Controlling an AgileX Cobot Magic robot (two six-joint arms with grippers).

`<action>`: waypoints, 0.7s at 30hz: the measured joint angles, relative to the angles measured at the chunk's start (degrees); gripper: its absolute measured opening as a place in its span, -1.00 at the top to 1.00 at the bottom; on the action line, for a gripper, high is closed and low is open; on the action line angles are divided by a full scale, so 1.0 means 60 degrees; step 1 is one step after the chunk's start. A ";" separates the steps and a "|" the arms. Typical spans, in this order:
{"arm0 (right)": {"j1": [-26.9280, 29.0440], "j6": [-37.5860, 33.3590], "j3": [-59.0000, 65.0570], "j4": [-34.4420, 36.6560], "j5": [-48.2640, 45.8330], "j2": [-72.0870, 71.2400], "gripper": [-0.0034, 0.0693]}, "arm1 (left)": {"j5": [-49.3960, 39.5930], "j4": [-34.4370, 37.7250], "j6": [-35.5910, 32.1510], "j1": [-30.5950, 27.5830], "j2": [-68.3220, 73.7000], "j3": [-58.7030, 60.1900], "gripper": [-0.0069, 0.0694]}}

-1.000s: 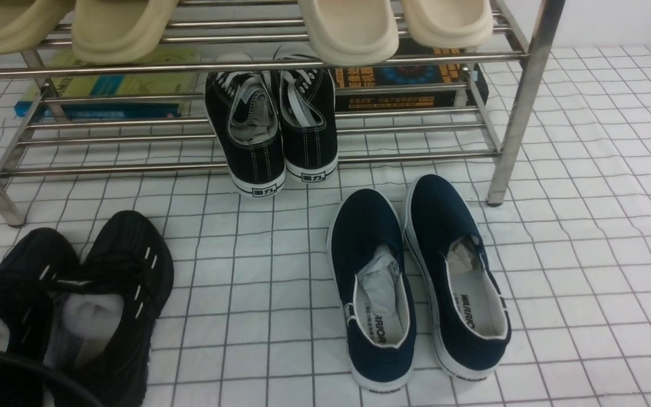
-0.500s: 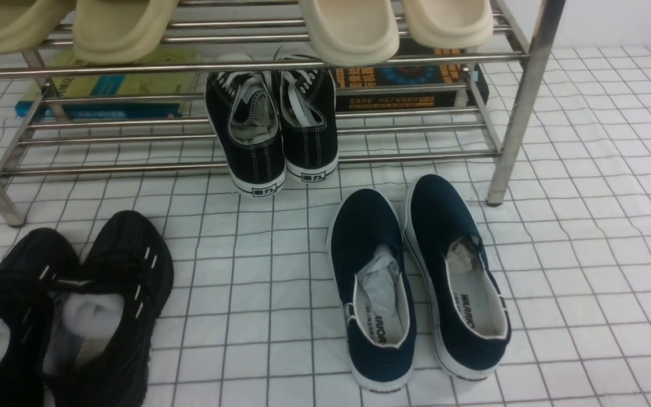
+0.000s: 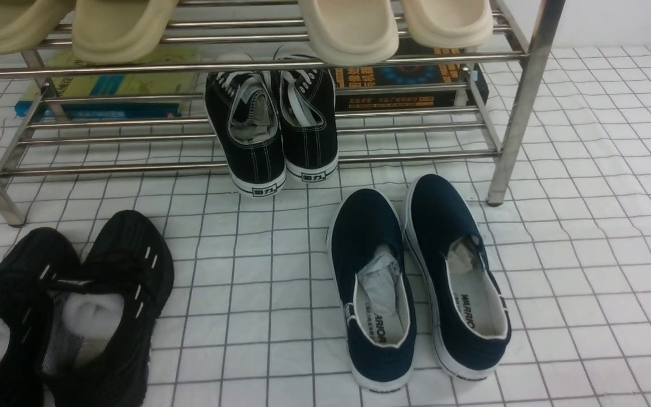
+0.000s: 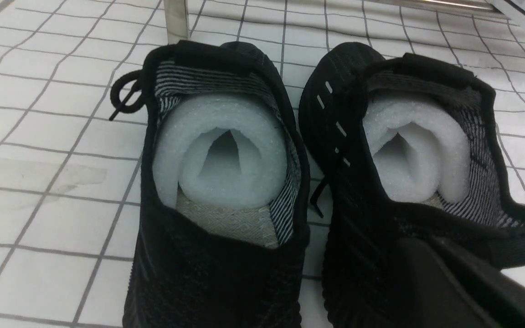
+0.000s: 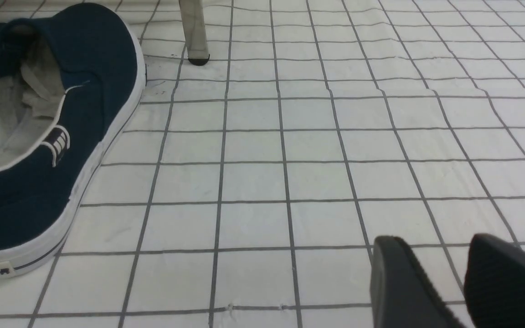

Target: Take the shoes off the shelf with your hand from the white checkered tablecloth.

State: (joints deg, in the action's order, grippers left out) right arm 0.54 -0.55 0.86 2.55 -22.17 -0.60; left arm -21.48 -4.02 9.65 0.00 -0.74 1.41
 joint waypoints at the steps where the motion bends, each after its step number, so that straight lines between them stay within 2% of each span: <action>1: 0.0000 0.0000 0.0000 0.0000 0.0000 0.0000 0.25 | 0.0000 0.0000 0.0000 0.0000 0.0000 0.0000 0.72; 21: 0.0000 0.0000 0.0000 0.0000 0.0000 0.0000 0.25 | -0.0004 0.0000 0.0018 0.0000 0.0000 0.0000 0.65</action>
State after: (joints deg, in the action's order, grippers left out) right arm 0.54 -0.55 0.86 2.55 -22.17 -0.60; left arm -21.50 -4.02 9.76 0.00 -0.74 1.41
